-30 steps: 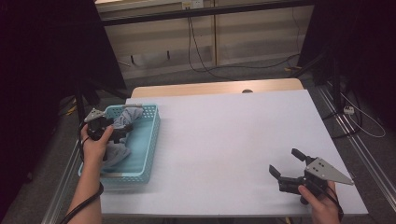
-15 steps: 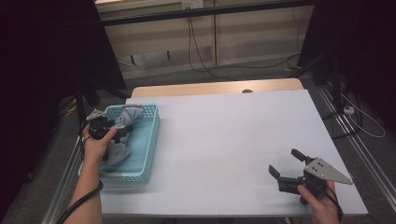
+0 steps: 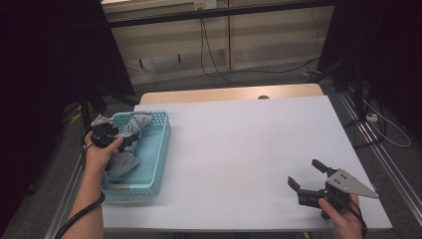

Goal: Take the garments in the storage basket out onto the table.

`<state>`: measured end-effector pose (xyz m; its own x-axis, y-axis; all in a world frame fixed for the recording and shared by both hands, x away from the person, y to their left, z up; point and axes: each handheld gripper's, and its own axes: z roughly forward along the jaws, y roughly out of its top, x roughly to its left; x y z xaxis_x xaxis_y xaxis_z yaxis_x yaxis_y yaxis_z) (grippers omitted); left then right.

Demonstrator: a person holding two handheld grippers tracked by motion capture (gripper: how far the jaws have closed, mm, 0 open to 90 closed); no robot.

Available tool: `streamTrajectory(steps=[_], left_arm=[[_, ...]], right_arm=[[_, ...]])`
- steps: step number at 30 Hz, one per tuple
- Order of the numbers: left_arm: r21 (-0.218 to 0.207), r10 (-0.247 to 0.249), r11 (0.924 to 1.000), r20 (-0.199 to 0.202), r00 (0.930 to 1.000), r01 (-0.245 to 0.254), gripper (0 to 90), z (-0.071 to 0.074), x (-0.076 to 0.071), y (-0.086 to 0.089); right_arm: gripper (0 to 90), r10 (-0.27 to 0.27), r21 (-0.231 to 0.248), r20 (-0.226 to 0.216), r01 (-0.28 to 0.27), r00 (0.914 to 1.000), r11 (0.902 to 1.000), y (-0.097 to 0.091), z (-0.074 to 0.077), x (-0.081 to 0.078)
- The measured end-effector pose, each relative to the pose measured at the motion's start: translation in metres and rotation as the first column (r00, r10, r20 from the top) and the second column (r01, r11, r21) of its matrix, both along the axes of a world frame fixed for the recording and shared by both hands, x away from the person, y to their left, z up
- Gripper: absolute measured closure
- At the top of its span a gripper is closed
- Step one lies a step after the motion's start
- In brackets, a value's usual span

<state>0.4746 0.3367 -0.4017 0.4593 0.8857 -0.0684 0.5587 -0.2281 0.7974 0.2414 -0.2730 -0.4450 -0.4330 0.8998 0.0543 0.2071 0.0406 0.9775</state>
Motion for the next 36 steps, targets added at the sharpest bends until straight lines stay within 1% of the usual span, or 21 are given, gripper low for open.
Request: streamTrajectory(steps=[2,3,7,8,9,11,14,15,18,20,21,23,25,27,29,31,33,35,36], left_arm=[[0.012,0.002,0.9999,0.011,0.9999,-0.002,3.9,-0.001,0.001,-0.001],[0.011,0.006,0.9999,0.009,0.9999,-0.006,3.9,-0.001,0.002,-0.002],[0.036,0.007,0.9993,0.011,0.9999,-0.008,4.6,0.002,0.005,-0.001],[0.036,0.011,0.9993,0.018,0.9998,-0.011,4.8,0.003,0.006,0.000],[0.036,0.011,0.9993,0.011,0.9999,-0.011,4.9,0.003,0.007,0.001],[0.040,0.016,0.9991,0.015,0.9998,-0.017,5.3,0.001,0.009,0.002],[0.049,0.000,0.9988,0.016,0.9999,-0.001,5.3,-0.004,0.012,0.001],[0.049,-0.009,0.9988,0.006,0.9999,0.008,5.9,-0.005,0.012,-0.001],[0.068,-0.008,0.9977,0.002,1.0000,0.008,9.8,-0.009,0.013,-0.004],[0.078,0.002,0.9970,0.000,1.0000,-0.002,9.9,-0.010,0.014,-0.007],[0.091,-0.002,0.9959,-0.007,1.0000,0.003,9.9,-0.010,0.015,-0.008],[0.101,-0.008,0.9948,-0.013,0.9999,0.009,9.8,-0.012,0.016,-0.010],[0.106,-0.010,0.9943,-0.020,0.9997,0.012,10.0,-0.012,0.017,-0.011],[0.088,-0.014,0.9959,-0.029,0.9995,0.017,11.3,-0.014,0.017,-0.012],[0.082,-0.029,0.9961,-0.047,0.9985,0.033,13.5,-0.015,0.017,-0.014],[0.093,-0.045,0.9944,-0.060,0.9972,0.051,14.1,-0.016,0.016,-0.017],[0.079,-0.060,0.9947,-0.075,0.9954,0.066,14.2,-0.018,0.014,-0.022],[0.078,-0.078,0.9934,-0.083,0.9935,0.084,15.5,-0.020,0.011,-0.026],[0.090,-0.097,0.9904,-0.088,0.9914,0.105,16.0,-0.019,0.010,-0.027]], right_arm=[[2.1,0.004,0.000,0.001,-0.004,1.0000,1.0000,0.001,0.000,0.000],[2.1,0.004,0.000,0.002,-0.004,1.0000,1.0000,0.001,0.000,0.000],[2.1,0.011,-0.001,0.000,-0.011,0.9999,0.9999,0.002,0.000,0.000],[2.1,0.010,-0.002,0.000,-0.010,0.9999,0.9999,0.002,0.000,0.000],[2.1,0.010,0.001,-0.002,-0.010,0.9999,0.9999,0.002,0.000,0.000],[2.1,0.011,-0.002,-0.002,-0.011,0.9999,0.9999,0.002,0.000,0.000],[2.1,0.010,-0.002,-0.004,-0.010,0.9999,0.9999,0.002,-0.001,0.000],[2.1,0.008,0.001,-0.003,-0.008,1.0000,1.0000,0.002,-0.001,0.000],[2.1,0.007,-0.002,-0.002,-0.007,1.0000,1.0000,0.001,-0.001,0.000],[2.1,0.003,0.003,-0.002,-0.003,1.0000,1.0000,0.001,0.000,-0.001],[2.1,0.003,0.004,-0.002,-0.003,1.0000,1.0000,0.000,0.000,-0.001],[2.1,0.004,0.004,-0.001,-0.004,1.0000,1.0000,0.000,0.000,-0.001],[2.3,0.007,0.004,-0.005,-0.007,1.0000,1.0000,0.000,0.000,-0.001],[2.5,0.010,-0.003,-0.004,-0.010,0.9999,0.9999,0.001,0.000,-0.001],[2.5,0.014,0.000,-0.002,-0.014,0.9999,0.9999,0.002,0.000,-0.001],[2.6,0.017,0.001,-0.001,-0.017,0.9998,0.9998,0.002,0.000,-0.001],[2.6,0.016,0.000,-0.001,-0.016,0.9999,0.9999,0.001,0.000,-0.001],[2.7,0.013,0.000,-0.004,-0.013,0.9999,0.9999,0.001,0.000,-0.001],[2.7,0.011,0.000,-0.003,-0.011,0.9999,0.9999,0.001,0.000,-0.001]])
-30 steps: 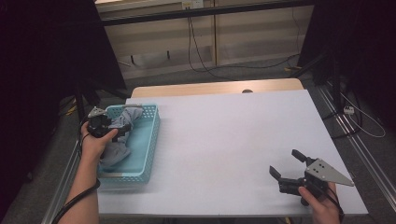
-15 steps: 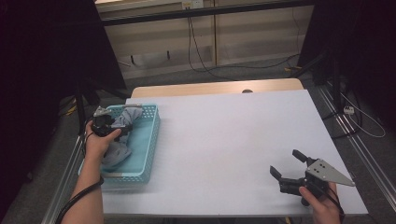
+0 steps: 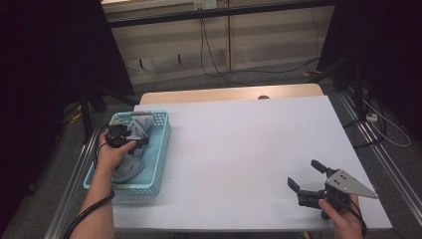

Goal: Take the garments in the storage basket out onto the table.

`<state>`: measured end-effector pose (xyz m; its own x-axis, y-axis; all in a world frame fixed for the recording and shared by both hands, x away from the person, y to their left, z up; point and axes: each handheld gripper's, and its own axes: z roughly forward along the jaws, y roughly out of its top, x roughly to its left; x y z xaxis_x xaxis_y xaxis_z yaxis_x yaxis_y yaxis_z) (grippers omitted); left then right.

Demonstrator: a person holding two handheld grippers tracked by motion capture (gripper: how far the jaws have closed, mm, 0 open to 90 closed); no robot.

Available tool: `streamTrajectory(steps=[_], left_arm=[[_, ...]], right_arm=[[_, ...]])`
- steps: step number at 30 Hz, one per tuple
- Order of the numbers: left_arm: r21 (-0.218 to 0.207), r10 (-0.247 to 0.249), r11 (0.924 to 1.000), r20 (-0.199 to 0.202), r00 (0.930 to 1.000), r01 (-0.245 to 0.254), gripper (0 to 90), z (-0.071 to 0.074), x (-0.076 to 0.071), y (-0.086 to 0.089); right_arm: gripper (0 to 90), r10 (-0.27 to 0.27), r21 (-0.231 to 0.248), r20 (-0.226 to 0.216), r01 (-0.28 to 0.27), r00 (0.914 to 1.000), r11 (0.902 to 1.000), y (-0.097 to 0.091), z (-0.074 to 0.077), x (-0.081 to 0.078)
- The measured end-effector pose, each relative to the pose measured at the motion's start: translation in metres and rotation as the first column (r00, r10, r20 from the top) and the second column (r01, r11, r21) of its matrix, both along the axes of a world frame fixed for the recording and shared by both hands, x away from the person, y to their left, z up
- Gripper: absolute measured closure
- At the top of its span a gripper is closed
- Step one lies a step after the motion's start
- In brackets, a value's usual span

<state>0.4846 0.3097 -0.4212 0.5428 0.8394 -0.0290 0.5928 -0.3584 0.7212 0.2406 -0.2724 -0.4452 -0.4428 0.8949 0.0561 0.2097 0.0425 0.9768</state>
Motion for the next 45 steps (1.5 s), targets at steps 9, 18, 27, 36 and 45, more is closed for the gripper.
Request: streamTrajectory(steps=[9,18,27,36,45], left_arm=[[0.006,0.007,1.0000,0.008,0.9999,-0.007,20.5,0.013,-0.001,0.000],[-0.003,0.036,0.9993,0.033,0.9988,-0.036,17.3,0.019,0.006,0.003],[0.006,0.055,0.9984,0.033,0.9979,-0.055,17.4,0.026,0.013,0.009],[0.032,0.111,0.9933,0.003,0.9938,-0.111,9.1,0.031,0.012,0.018],[0.019,0.080,0.9967,-0.079,0.9936,-0.079,8.6,0.005,0.012,0.014]], right_arm=[[2.7,-0.001,0.000,0.003,0.001,1.0000,1.0000,-0.001,0.000,0.000],[2.9,-0.001,0.004,0.007,0.001,1.0000,1.0000,0.000,0.001,0.000],[2.9,-0.001,0.008,0.002,0.001,1.0000,1.0000,-0.002,-0.001,0.001],[2.9,-0.002,0.008,0.001,0.002,1.0000,1.0000,-0.003,-0.001,0.000],[2.9,0.001,0.006,-0.001,-0.001,1.0000,1.0000,-0.001,-0.001,0.002]])
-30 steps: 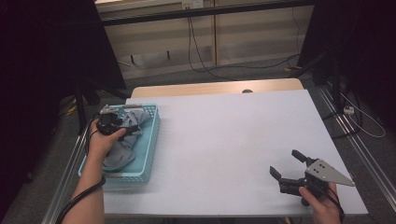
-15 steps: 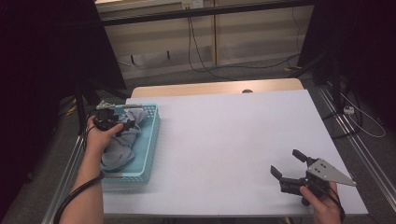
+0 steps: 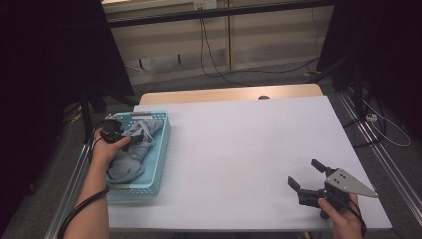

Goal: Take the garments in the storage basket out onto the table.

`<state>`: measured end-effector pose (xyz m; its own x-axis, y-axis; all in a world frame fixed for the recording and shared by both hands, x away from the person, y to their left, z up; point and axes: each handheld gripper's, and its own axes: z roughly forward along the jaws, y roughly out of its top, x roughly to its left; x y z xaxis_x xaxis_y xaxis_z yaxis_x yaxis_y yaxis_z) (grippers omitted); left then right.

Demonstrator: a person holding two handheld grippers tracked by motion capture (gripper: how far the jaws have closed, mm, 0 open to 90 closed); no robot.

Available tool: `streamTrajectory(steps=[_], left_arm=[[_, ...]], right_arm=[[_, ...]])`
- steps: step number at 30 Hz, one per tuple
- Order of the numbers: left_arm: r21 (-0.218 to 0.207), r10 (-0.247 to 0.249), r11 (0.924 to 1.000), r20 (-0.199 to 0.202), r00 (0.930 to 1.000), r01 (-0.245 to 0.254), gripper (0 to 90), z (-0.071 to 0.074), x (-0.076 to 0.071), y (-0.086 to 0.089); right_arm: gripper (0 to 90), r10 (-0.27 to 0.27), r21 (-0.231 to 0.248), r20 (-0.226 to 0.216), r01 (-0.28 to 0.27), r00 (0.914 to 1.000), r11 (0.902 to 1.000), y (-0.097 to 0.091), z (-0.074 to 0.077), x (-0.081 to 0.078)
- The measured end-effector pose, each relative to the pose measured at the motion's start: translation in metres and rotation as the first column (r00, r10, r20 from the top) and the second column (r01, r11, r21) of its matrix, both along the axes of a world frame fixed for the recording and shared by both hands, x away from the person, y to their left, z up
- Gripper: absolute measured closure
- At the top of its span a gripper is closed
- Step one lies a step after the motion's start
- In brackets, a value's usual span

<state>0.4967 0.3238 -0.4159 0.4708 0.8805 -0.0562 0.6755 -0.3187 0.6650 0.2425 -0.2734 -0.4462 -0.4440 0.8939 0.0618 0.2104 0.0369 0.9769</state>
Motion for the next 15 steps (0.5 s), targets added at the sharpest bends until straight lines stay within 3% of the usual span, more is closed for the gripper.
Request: streamTrajectory(steps=[4,11,15], left_arm=[[0.010,-0.016,0.9998,-0.009,0.9998,0.016,4.8,-0.007,0.001,-0.005],[-0.035,-0.028,0.9991,-0.060,0.9978,0.026,3.0,-0.014,-0.001,-0.004],[-0.006,-0.024,0.9997,-0.072,0.9971,0.023,3.0,-0.018,-0.001,-0.009]], right_arm=[[2.9,-0.002,0.004,-0.001,0.002,1.0000,1.0000,0.000,0.000,0.001],[2.9,-0.001,0.004,-0.002,0.001,1.0000,1.0000,0.000,0.000,0.001],[2.9,0.003,0.002,-0.002,-0.003,1.0000,1.0000,0.000,0.000,0.000]])
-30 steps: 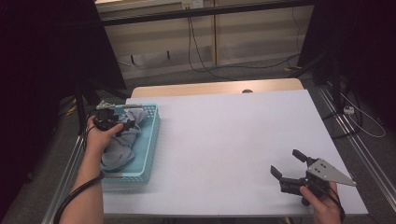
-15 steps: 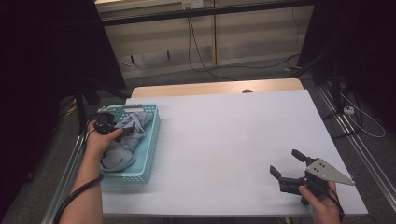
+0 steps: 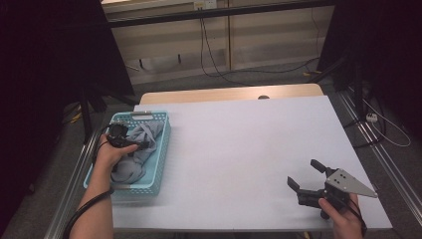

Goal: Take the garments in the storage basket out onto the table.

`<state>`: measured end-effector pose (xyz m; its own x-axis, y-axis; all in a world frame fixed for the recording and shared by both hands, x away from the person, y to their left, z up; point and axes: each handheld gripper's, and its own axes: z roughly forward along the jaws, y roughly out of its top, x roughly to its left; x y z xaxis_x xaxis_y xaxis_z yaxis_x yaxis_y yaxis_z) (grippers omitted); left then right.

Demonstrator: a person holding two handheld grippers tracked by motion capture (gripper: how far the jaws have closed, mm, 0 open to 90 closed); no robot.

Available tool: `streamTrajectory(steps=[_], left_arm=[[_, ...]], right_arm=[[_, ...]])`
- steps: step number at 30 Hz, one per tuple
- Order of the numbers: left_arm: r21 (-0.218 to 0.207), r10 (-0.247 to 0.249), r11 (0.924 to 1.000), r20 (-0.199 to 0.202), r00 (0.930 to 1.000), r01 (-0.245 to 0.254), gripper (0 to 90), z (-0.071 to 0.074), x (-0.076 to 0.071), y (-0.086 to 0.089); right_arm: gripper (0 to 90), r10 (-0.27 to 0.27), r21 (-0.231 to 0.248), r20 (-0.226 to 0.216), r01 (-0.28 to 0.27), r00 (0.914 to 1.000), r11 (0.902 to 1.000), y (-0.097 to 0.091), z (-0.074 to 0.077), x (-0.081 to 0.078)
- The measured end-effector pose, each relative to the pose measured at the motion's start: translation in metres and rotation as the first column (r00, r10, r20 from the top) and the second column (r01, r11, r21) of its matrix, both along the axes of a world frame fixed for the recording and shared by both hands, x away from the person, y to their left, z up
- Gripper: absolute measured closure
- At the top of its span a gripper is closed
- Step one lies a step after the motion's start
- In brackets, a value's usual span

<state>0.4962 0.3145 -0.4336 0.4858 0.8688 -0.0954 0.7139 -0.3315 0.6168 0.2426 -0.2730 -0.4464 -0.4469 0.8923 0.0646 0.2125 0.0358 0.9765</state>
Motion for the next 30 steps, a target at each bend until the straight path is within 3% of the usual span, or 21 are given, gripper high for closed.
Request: streamTrajectory(steps=[4,10,13,18,21,22,26,27,29,30], left_arm=[[0.033,0.005,0.9994,-0.016,0.9999,-0.004,4.4,-0.001,0.000,-0.005],[0.037,0.014,0.9992,-0.043,0.9990,-0.012,10.0,0.000,0.000,-0.007],[0.048,0.011,0.9988,-0.052,0.9986,-0.008,16.8,0.000,-0.001,-0.009],[0.002,0.011,0.9999,-0.071,0.9974,-0.011,38.2,0.004,-0.004,-0.003],[-0.007,0.032,0.9994,-0.088,0.9956,-0.033,50.6,0.006,-0.005,-0.003],[0.004,0.056,0.9985,-0.075,0.9956,-0.056,53.5,0.005,-0.006,-0.005],[0.024,0.080,0.9967,-0.108,0.9909,-0.078,59.3,0.010,-0.005,-0.006],[0.010,0.109,0.9941,-0.120,0.9869,-0.108,59.7,0.011,-0.005,-0.008],[0.021,0.123,0.9924,-0.130,0.9838,-0.121,60.4,0.014,-0.004,-0.010],[0.037,0.107,0.9940,-0.151,0.9828,-0.103,60.5,0.016,-0.003,-0.010]], right_arm=[[2.9,0.000,0.000,-0.003,0.000,1.0000,1.0000,0.000,0.000,0.000],[3.0,0.004,0.000,-0.007,-0.004,1.0000,1.0000,0.000,-0.001,0.000],[3.0,0.003,0.001,-0.006,-0.003,1.0000,1.0000,0.000,-0.001,0.001],[3.1,0.005,-0.001,-0.002,-0.005,1.0000,1.0000,0.000,0.000,0.000],[3.1,0.009,-0.004,-0.001,-0.009,1.0000,1.0000,0.000,0.000,0.000],[3.1,0.010,-0.004,-0.002,-0.010,1.0000,0.9999,0.000,0.000,0.001],[3.1,0.007,0.003,0.001,-0.007,1.0000,1.0000,0.001,0.001,0.001],[3.1,0.007,0.002,0.000,-0.007,1.0000,1.0000,0.000,0.001,0.001],[3.1,0.010,0.001,-0.003,-0.010,0.9999,1.0000,0.000,0.000,0.002],[3.1,0.011,0.004,-0.005,-0.011,0.9999,0.9999,0.001,0.001,0.002]])
